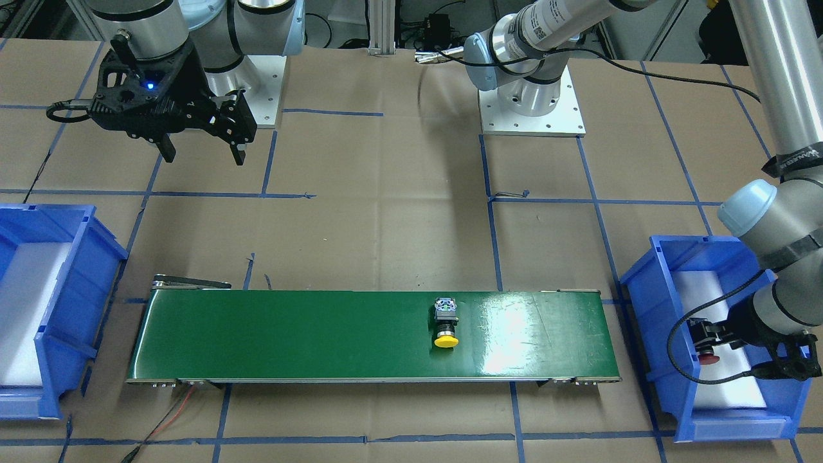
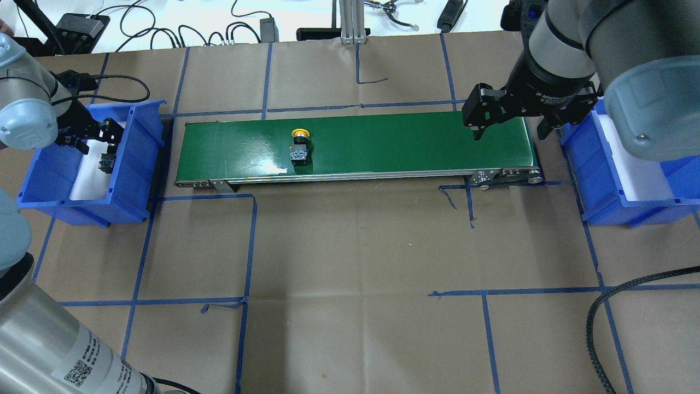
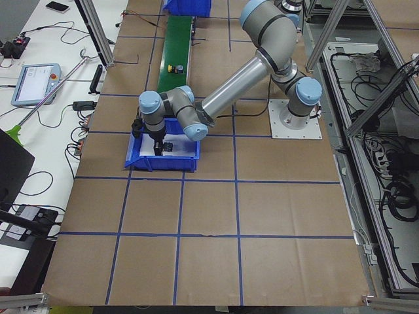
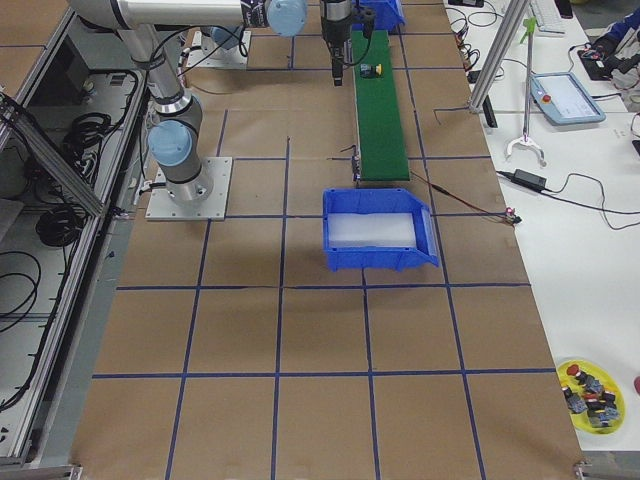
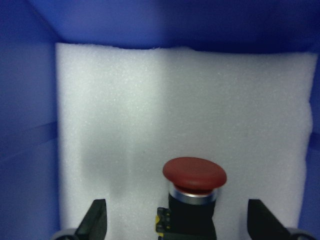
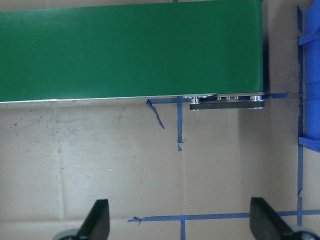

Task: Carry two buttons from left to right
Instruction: 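Grasp the red-capped button with the left gripper and lift it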

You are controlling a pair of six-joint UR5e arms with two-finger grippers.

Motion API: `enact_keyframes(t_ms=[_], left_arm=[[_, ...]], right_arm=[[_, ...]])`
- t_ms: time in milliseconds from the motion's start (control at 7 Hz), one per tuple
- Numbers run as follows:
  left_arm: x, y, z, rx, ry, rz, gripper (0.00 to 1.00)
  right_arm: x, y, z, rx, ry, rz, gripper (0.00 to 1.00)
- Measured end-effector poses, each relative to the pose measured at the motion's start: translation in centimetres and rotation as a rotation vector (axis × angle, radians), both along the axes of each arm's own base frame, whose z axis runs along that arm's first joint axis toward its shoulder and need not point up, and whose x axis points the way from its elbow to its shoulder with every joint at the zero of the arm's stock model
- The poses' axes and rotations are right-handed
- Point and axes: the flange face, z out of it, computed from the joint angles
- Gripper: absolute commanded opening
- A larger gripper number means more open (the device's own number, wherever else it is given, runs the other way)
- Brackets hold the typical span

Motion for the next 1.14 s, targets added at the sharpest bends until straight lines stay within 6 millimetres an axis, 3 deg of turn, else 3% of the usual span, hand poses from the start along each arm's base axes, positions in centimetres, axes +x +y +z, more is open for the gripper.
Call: enact_keyframes(t_ms=[143, 286, 571, 714, 857, 1143], left_arm=[[0.0, 0.0, -0.3, 0.003, 0.001, -0.001, 0.21], [0.0, 0.0, -0.3, 0.003, 0.001, -0.002, 0.07], [-0.1, -0.2, 0.6, -0.009, 0.006, -0.004, 0.03], [-0.1, -0.4, 2.1, -0.021, 0.015, -0.006, 0.03], [-0.1, -0.2, 4.7, -0.019, 0.022, -0.007, 0.03], [-0.7, 1.1, 12.3, 0.002, 0.032, -0.01, 0.03]], right_arm=[[0.0, 0.0, 0.0, 0.0, 0.0, 0.0, 1.0], [0.0, 0.0, 0.0, 0.0, -0.001, 0.0, 1.0], [0.0, 0.0, 0.0, 0.0, -0.002, 0.0, 1.0], [0.0, 0.0, 0.0, 0.0, -0.002, 0.0, 1.0], [0.0, 0.0, 0.0, 0.0, -0.002, -0.001, 1.0], [0.0, 0.0, 0.0, 0.0, -0.002, -0.001, 1.0]])
